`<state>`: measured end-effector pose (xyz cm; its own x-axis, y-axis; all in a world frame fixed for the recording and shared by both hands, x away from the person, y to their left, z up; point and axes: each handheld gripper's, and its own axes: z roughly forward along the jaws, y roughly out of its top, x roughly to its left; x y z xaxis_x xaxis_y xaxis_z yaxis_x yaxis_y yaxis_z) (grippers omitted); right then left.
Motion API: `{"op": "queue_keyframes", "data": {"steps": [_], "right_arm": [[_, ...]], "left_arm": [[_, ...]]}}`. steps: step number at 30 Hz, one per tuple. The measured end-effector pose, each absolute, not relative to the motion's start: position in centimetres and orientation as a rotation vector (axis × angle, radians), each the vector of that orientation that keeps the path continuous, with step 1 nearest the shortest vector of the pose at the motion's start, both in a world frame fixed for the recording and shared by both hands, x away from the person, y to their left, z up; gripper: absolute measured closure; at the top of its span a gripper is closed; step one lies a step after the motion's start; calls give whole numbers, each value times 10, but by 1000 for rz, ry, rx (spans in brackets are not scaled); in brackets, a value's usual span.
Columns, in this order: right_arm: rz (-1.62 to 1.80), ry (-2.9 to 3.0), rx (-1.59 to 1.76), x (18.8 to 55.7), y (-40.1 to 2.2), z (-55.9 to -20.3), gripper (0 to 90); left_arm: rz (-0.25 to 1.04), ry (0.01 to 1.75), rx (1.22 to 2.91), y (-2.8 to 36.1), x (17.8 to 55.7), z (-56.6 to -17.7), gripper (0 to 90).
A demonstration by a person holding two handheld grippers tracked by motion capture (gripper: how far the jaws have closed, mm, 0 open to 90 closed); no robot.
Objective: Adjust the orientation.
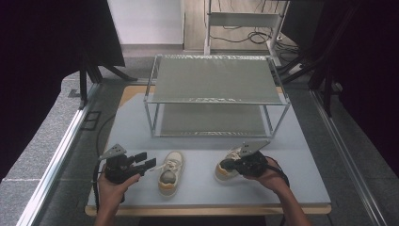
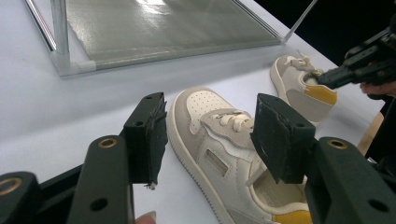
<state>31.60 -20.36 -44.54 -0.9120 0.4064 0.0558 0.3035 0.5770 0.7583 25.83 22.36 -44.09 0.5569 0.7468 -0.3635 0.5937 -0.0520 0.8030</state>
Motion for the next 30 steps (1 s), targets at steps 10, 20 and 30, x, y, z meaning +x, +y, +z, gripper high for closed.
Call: {"op": "queue_keyframes", "data": {"steps": [10, 20, 30], "right_arm": [[1243, 2563, 603, 306, -158, -423, 900], [887, 2553, 624, 299, -119, -448, 900], [977, 2543, 693, 282, -151, -448, 900]], "left_arm": [[175, 1115, 1756, 219, 260, -443, 442], [169, 1113, 1768, 217, 261, -446, 442], [160, 1114, 1786, 213, 262, -449, 442]]}}
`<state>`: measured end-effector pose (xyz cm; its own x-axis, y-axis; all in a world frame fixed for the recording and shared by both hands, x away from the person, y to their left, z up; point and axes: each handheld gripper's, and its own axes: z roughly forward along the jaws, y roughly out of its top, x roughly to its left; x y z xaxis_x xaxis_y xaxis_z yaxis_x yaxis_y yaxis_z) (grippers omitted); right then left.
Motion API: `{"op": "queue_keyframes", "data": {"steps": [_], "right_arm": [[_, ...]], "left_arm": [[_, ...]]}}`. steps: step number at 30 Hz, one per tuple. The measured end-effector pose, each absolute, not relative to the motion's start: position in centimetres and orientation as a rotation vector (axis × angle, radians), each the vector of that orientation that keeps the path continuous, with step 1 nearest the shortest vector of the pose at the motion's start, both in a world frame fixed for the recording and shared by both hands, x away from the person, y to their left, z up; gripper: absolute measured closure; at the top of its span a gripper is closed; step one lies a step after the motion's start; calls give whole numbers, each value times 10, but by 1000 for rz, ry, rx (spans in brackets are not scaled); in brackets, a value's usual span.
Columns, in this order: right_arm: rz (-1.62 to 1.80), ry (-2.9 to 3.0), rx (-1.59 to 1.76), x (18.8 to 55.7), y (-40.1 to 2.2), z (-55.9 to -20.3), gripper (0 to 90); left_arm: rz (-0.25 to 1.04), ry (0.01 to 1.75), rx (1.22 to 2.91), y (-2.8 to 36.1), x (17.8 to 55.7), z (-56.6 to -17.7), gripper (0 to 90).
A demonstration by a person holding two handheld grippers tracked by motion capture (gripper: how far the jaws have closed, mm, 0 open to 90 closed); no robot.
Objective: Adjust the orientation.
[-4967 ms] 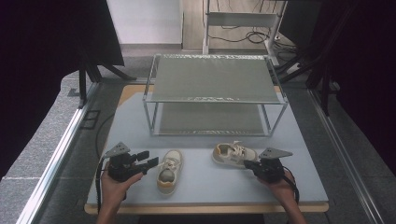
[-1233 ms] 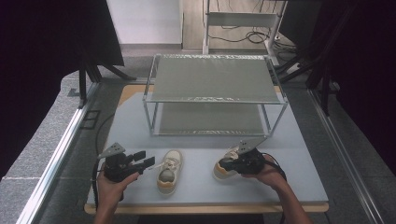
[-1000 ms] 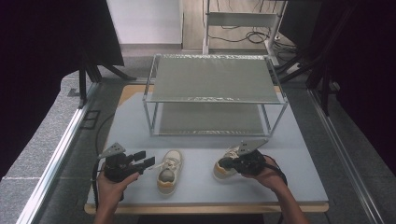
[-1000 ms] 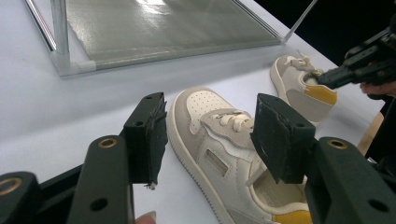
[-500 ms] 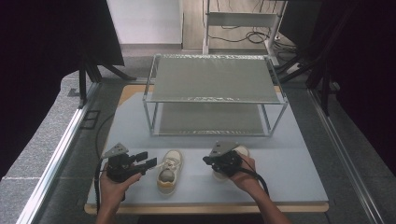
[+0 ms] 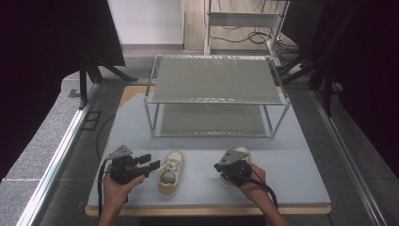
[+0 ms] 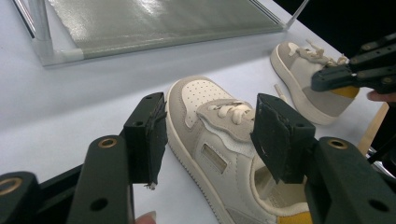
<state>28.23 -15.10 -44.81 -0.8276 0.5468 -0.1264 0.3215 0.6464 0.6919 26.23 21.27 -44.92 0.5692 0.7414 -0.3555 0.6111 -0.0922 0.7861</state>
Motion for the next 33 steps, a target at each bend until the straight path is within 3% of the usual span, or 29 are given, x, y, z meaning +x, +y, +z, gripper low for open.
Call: {"op": "queue_keyframes", "data": {"steps": [12, 27, 33], "right_arm": [[1112, 2552, 752, 267, -201, -450, 900], [1312, 2507, 703, 267, -227, -436, 866], [1360, 2485, 710, 275, -251, -435, 754]], "left_arm": [[156, 1108, 1791, 211, 263, -450, 442], [144, 1066, 1776, 212, 267, -444, 442], [178, 997, 1784, 208, 257, -431, 440]]}}
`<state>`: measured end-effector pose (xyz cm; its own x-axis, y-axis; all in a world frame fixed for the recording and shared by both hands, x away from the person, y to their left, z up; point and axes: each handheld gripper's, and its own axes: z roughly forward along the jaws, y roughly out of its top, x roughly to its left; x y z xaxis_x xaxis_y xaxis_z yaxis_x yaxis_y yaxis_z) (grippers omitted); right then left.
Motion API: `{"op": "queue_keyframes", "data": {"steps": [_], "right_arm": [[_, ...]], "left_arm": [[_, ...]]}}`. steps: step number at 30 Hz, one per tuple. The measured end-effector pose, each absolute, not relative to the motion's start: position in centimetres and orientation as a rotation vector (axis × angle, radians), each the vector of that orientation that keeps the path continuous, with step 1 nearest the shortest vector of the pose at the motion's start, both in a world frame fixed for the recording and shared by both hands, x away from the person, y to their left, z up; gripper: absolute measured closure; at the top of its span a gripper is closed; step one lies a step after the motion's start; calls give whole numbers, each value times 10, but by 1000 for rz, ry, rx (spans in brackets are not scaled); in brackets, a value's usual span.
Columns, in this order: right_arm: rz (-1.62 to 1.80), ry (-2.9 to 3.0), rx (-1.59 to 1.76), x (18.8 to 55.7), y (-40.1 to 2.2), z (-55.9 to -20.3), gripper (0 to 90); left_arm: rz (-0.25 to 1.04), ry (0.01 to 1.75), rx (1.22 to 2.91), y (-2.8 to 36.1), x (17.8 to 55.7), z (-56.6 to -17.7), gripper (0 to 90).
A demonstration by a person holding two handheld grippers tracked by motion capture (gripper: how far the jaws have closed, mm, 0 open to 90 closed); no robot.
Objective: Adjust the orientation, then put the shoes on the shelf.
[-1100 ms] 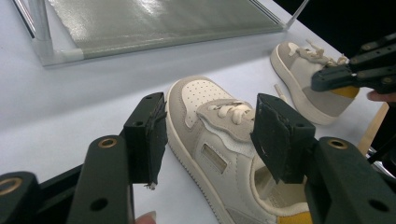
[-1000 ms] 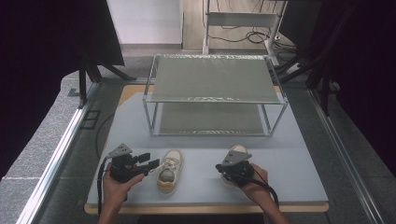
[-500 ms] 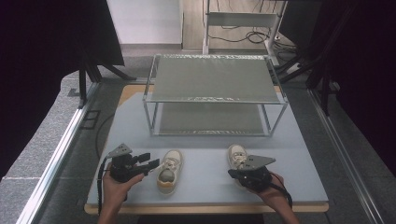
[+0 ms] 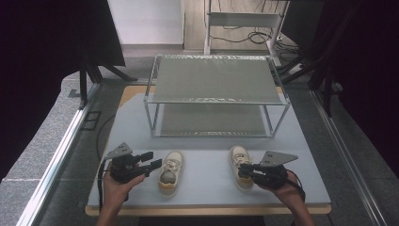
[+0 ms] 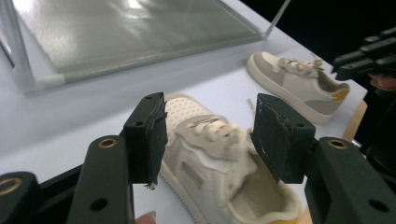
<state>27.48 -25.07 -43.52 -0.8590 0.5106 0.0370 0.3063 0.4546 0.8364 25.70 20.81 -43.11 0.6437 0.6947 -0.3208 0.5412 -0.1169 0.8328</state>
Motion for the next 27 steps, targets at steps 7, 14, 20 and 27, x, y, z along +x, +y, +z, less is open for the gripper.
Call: {"op": "queue_keyframes", "data": {"steps": [7, 14, 20, 27], "right_arm": [[1447, 2476, 689, 279, -268, -438, 576], [1375, 2538, 589, 278, -264, -439, 543], [1318, 2593, 485, 281, -261, -436, 541], [1274, 2666, 392, 279, -262, -431, 539]], "left_arm": [[192, 925, 1811, 211, 255, -424, 423], [163, 788, 1942, 202, 250, -422, 409], [148, 675, 2105, 183, 248, -422, 418], [145, 581, 2253, 169, 248, -414, 426]]}}
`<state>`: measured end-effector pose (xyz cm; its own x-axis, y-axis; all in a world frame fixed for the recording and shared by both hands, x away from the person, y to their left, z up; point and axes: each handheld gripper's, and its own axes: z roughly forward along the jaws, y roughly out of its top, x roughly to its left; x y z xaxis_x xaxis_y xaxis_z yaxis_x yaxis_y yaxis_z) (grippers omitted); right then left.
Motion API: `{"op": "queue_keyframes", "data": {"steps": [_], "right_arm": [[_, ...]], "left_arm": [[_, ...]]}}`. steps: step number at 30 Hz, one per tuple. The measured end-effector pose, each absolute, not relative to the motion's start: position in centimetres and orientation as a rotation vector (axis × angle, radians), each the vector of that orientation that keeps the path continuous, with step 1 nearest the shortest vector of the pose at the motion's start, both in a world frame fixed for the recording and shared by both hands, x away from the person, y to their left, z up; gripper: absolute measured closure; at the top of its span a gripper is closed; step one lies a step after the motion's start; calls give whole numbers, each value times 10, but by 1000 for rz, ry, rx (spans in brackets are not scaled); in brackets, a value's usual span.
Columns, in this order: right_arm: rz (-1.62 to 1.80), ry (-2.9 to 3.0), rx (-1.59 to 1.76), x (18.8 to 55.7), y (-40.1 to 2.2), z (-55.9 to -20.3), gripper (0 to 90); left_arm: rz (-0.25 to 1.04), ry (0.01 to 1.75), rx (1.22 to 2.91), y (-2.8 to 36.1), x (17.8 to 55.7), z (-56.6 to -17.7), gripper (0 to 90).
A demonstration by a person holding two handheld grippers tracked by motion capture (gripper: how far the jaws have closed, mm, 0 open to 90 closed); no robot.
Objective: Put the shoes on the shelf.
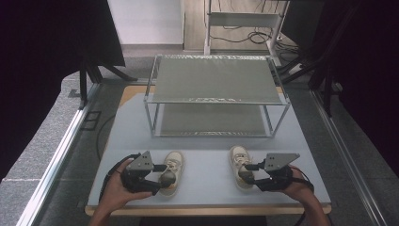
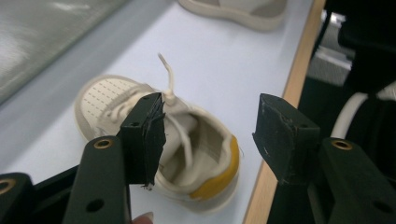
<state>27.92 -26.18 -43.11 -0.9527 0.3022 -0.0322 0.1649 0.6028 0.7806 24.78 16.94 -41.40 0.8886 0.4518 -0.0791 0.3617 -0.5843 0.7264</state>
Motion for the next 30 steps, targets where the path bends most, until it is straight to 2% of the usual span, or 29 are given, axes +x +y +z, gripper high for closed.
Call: {"op": "queue_keyframes", "data": {"steps": [7, 14, 19, 26, 30], "right_arm": [[1093, 2794, 296, 290, -247, -424, 547], [937, 2946, 219, 299, -231, -434, 586], [818, 3037, 164, 301, -228, -446, 621], [843, 3074, 110, 302, -226, -447, 715], [839, 3040, 64, 298, -226, -446, 731]], "left_arm": [[106, 460, 2409, 159, 252, -415, 440], [23, 366, 2569, 148, 260, -433, 459], [-30, 321, 2645, 140, 267, -441, 560], [-108, 235, 2658, 134, 270, -443, 685], [-94, 182, 2646, 134, 269, -442, 725]]}}
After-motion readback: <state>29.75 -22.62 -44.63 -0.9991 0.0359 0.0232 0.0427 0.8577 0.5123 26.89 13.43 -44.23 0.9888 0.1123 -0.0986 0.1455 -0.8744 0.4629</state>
